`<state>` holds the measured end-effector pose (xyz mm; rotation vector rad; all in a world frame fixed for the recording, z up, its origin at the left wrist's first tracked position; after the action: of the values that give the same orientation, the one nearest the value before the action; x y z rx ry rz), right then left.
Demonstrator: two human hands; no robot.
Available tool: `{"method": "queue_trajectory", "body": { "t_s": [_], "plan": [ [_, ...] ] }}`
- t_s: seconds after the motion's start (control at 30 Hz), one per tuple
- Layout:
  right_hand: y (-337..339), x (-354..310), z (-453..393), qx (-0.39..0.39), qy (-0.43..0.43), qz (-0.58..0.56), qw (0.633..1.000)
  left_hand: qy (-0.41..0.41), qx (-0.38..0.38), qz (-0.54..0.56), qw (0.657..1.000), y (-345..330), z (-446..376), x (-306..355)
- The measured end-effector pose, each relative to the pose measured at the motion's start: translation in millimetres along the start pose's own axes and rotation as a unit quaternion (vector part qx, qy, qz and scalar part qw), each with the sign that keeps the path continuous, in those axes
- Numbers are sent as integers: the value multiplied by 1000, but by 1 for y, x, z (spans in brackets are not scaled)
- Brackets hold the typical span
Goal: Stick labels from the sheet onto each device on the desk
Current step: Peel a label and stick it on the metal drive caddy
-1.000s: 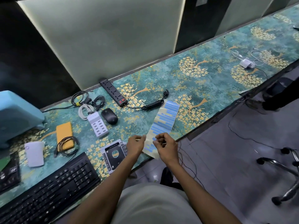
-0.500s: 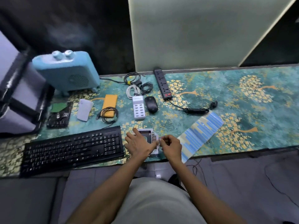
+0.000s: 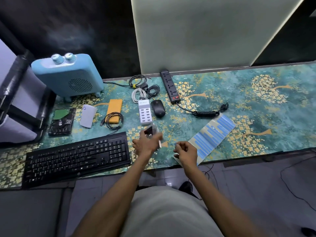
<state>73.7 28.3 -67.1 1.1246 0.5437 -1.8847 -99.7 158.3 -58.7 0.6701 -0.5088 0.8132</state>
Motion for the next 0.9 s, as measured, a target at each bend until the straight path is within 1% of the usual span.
{"method": "queue_trajectory", "body": {
  "t_s": [0.03,0.07,0.1,0.13,0.17,0.27,0.37,0.47,0.63,0.77,0.83,0.9],
  "plan": [
    [-6,-2,-1,-26,-9,-45,999,-23,-67,176,982,-2,-3,7],
    [-17,-2,3,-53,-22,-94,994,-23,-162,325,931,-7,0,12],
    [-26,-7,4,-80,-26,-130,988,-16,-232,431,872,-11,7,18],
    [-38,-12,7,-114,-24,-156,981,-12,-278,486,829,-10,15,20],
    [-49,-19,10,-144,-19,-174,974,-18,-299,511,806,-8,19,21],
    [-69,-37,14,-194,6,-154,969,-51,-343,547,762,-8,23,19],
    [-74,-43,15,-194,28,-101,975,-53,-361,562,742,-10,23,14],
    [-73,-45,16,-179,44,-59,981,-52,-363,573,733,-11,25,11],
    [-58,-46,15,-127,53,-58,989,-62,-379,582,717,-11,27,17],
    [-54,-47,14,-112,62,-44,991,-63,-399,569,716,-15,30,21],
    [-52,-50,14,-100,69,-9,993,-61,-414,567,709,-19,32,23],
    [-47,-54,14,-84,75,43,993,-58,-427,581,691,-21,30,26]
  ]
}}
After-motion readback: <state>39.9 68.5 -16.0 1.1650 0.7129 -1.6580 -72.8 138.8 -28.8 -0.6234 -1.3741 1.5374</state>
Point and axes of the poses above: each hand's wrist, its own z-axis away from the middle knuckle, its own y-axis out of the back of the hand, x = y × z, the point moved 9 cm from there along -z, towards the middle knuckle, and after that the axes turned 11 degrees about -x, right-handed, at the moved point
